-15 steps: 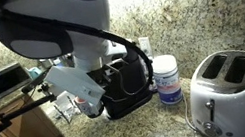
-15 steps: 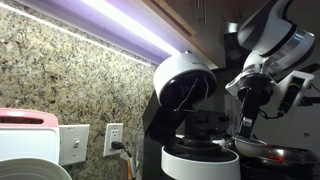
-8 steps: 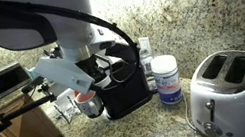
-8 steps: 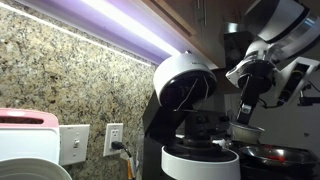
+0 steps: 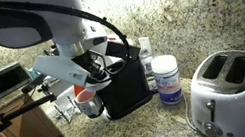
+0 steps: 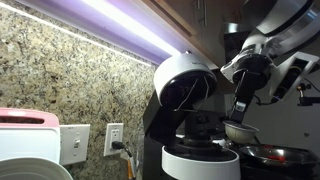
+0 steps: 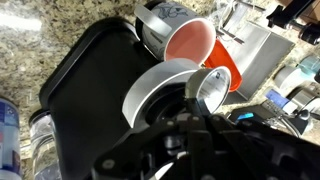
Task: Put the filter inside the coffee maker
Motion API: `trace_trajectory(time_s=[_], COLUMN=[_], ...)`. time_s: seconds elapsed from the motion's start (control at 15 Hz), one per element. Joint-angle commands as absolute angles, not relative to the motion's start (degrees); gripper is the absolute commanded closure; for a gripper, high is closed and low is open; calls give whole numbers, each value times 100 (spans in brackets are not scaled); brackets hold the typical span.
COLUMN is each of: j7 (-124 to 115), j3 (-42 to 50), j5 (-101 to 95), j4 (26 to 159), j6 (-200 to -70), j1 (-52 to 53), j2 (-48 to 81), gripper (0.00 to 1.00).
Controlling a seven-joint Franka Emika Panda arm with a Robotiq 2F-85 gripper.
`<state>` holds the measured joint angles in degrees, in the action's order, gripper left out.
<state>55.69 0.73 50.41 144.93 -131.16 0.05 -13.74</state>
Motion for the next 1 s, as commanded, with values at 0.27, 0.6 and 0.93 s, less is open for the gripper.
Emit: trace_trajectory(time_s=[0.27, 0.6, 0.93], j7=[5548, 5553, 5511], j3=[150, 144, 171], j5=[5012, 5063, 5225], j4=[14491, 14340, 14096], j6=[-13129, -12961, -12842], j1=[87, 179, 253], j2=[-1377, -1299, -1111], gripper=[99, 100, 100])
